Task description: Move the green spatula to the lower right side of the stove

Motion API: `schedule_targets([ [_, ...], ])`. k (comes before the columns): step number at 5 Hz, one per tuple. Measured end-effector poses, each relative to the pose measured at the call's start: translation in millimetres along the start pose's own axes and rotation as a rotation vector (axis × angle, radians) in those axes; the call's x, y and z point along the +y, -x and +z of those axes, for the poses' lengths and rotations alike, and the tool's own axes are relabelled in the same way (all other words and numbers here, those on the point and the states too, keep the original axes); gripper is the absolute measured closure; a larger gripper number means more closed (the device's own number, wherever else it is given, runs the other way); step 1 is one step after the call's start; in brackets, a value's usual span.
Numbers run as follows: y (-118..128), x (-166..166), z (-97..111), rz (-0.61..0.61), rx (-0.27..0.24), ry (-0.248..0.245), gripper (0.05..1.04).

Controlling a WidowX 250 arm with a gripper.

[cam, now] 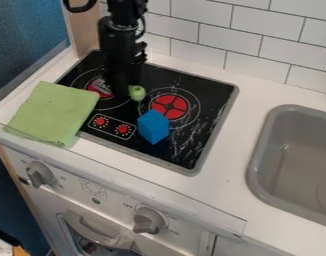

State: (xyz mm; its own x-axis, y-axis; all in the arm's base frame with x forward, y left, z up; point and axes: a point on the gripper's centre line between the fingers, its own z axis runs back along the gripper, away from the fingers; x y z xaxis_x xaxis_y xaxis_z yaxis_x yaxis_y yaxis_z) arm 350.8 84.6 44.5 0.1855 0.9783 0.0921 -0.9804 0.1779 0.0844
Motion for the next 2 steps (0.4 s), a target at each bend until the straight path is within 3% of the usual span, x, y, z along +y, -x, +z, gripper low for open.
schedule_targets([
  [1, 16.3, -8.9, 37.9, -0.235, -0.092, 0.065, 0.759],
  [2, 53.2, -6.6, 59.7, -0.443, -0.144, 0.138, 0.759],
])
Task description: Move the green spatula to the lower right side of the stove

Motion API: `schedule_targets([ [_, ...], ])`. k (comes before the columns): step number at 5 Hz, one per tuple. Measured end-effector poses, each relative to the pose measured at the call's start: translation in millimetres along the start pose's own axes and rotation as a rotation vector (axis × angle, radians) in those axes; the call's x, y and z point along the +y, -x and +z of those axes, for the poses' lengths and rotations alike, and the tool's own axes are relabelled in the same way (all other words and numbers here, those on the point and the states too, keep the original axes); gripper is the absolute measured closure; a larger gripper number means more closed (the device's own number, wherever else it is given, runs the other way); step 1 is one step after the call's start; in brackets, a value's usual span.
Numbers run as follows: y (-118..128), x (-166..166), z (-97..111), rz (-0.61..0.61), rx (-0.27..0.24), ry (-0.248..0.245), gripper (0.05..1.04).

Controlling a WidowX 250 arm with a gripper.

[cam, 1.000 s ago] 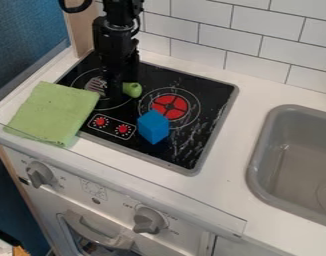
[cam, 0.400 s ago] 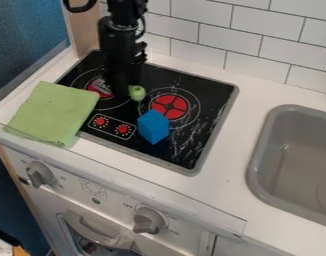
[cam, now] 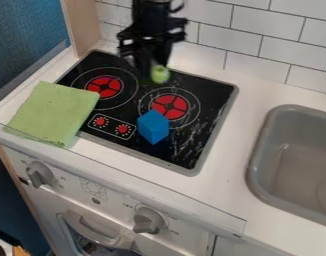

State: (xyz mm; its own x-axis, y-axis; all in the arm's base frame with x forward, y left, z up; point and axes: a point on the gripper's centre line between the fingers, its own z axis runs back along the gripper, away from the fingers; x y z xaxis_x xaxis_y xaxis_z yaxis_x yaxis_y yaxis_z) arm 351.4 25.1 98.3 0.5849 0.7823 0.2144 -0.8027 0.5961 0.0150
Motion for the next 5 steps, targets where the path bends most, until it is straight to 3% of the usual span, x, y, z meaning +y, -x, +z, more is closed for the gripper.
schedule_targets([
  [1, 49.2, -5.4, 15.6, -0.228, -0.055, 0.039, 0.759],
  [3, 108.7, 18.0, 6.2, -0.509, -0.059, 0.042, 0.759],
  [5, 122.9, 13.0, -15.0, -0.623, -0.015, 0.038, 0.759],
])
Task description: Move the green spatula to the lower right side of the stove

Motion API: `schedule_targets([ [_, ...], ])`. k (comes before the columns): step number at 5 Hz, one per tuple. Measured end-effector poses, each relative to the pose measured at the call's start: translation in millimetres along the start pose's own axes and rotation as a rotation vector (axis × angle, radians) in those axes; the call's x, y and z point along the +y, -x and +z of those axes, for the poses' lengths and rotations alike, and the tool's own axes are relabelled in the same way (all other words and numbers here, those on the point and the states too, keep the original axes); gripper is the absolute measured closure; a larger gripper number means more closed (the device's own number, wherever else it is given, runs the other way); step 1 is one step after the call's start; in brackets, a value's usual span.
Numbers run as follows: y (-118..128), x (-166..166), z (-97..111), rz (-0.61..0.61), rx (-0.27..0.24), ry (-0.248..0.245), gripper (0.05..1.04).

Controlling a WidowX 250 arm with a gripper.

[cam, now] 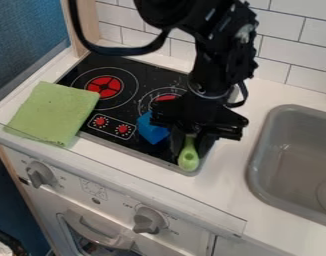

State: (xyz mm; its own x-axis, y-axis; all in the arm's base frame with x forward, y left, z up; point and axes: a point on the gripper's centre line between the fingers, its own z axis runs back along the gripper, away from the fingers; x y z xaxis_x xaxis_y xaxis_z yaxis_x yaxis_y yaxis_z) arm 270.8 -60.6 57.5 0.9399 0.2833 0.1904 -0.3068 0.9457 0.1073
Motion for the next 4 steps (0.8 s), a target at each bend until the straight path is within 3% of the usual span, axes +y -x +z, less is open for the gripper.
schedule_targets([
  [1, 2.7, -8.3, -13.0, -0.052, 0.041, 0.018, 0.759],
  [3, -11.5, -6.9, -28.0, -0.024, 0.055, -0.023, 0.759],
  [4, -20.1, -4.8, -31.7, -0.005, 0.062, -0.032, 0.694],
])
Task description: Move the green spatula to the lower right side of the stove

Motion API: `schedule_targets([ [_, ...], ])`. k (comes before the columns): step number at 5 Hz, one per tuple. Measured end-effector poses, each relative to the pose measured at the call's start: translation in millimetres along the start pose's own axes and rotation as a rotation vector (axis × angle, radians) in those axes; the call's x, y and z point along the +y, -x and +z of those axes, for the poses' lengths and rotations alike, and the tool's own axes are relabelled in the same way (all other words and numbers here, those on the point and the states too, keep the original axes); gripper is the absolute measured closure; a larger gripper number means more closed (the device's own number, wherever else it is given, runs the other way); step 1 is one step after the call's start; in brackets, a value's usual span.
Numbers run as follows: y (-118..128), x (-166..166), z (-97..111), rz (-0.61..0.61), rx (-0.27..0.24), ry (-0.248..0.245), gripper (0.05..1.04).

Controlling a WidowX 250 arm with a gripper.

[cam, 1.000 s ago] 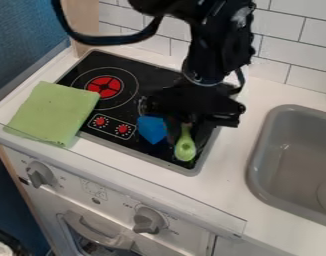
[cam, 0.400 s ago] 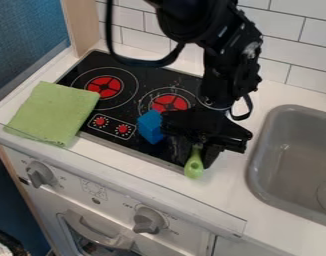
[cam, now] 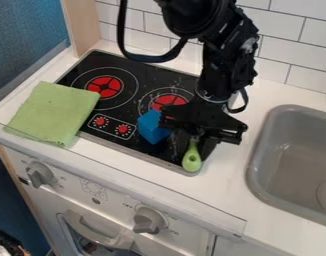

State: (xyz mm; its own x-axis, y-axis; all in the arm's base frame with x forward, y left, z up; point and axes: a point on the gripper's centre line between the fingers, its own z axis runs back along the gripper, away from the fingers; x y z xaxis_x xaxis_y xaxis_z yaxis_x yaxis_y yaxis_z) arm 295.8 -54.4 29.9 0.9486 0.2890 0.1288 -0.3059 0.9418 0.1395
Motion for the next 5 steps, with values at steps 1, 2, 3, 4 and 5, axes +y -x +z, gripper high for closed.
schedule_targets([
  [1, -2.9, 0.8, 1.3, 0.002, 0.029, -0.031, 0.393],
  [2, -1.6, 3.6, 0.9, 0.024, 0.046, -0.035, 0.133],
  [3, -1.8, 8.0, 11.7, 0.047, 0.047, -0.031, 0.081],
  [4, -13.2, 13.2, 37.9, 0.113, 0.027, 0.039, 0.084],
  [5, -22.4, 18.5, 65.0, 0.163, -0.005, 0.085, 0.084],
])
